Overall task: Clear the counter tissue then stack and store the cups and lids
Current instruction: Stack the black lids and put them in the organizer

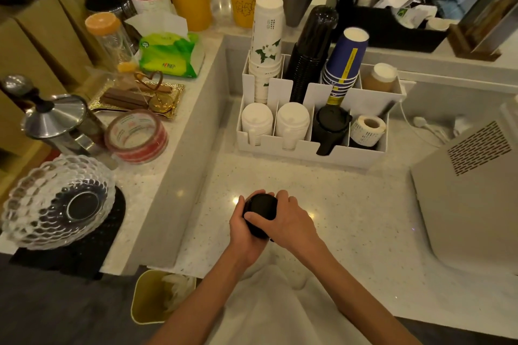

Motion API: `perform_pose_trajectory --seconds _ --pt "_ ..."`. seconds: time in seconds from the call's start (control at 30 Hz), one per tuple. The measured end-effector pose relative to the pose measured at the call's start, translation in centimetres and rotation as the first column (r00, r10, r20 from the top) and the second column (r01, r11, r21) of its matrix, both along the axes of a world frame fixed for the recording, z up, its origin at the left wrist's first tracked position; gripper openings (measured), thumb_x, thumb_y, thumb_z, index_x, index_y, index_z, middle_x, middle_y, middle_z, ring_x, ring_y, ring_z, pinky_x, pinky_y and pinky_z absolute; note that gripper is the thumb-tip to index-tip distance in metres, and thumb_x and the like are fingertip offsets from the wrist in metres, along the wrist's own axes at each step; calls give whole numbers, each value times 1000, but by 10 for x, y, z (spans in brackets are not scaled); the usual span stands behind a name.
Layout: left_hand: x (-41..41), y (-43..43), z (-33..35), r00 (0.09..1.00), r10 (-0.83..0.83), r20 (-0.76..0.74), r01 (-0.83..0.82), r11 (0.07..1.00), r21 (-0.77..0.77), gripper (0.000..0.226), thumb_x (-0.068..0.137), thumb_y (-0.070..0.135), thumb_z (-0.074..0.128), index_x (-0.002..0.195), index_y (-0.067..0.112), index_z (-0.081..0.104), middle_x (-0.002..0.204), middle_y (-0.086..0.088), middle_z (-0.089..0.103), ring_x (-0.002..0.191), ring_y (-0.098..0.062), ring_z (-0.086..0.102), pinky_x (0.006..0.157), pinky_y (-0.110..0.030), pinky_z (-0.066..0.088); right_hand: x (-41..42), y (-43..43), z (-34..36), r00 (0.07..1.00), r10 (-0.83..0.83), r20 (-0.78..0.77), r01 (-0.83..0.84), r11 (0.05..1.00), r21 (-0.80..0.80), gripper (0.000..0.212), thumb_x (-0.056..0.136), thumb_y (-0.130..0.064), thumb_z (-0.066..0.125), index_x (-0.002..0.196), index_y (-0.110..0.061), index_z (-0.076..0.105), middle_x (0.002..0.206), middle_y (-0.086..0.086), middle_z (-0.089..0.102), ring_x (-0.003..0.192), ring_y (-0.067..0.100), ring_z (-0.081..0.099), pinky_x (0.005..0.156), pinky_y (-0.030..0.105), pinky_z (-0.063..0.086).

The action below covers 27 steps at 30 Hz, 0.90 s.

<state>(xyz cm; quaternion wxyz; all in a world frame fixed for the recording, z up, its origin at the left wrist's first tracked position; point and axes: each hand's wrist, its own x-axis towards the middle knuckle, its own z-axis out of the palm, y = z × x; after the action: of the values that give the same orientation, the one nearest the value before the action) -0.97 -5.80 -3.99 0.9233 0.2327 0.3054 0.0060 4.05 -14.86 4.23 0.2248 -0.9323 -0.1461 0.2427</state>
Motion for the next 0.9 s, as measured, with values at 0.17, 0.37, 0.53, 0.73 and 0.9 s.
perform_pose_trajectory --seconds 0.17,0.37,0.53,0.73,0.9 --pt "0 0 1 999 -23 -23 22 1000 -17 57 97 59 31 113 19 69 116 -10 71 99 -31 70 83 -44 53 0 -2 -1 1000 3 16 -2 999 -47 84 63 -85 51 119 -23 42 109 -1 56 88 22 65 75 38 57" --pt "0 -1 0 999 -29 -38 28 999 -20 59 95 61 34 116 18 68 118 -10 70 101 -31 70 84 -44 55 1 -2 -3 1000 -22 4 22 994 -111 87 60 -90 44 112 -21 42 105 -2 61 83 22 68 77 41 56" --pt "3 1 2 998 19 -59 -22 999 -45 57 95 60 36 112 18 71 114 -11 72 99 -32 71 81 -44 58 9 -8 -3 998 27 -55 -30 998 -49 92 60 -91 41 122 -23 43 116 -1 56 91 20 66 81 38 54" --pt "4 5 7 994 45 -100 -54 994 -90 59 95 55 40 129 12 64 120 -16 70 100 -30 72 79 -41 60 13 -17 -16 968 247 -38 -234 950 206 102 69 -59 73 150 -34 15 151 -7 27 135 18 29 107 35 36" --pt "7 7 8 993 44 -109 -52 996 -77 61 94 56 43 131 12 62 129 -19 65 108 -31 67 83 -42 59 10 -15 -23 981 185 51 -192 947 259 99 68 -57 75 148 -36 21 145 -10 38 129 14 34 105 33 39"
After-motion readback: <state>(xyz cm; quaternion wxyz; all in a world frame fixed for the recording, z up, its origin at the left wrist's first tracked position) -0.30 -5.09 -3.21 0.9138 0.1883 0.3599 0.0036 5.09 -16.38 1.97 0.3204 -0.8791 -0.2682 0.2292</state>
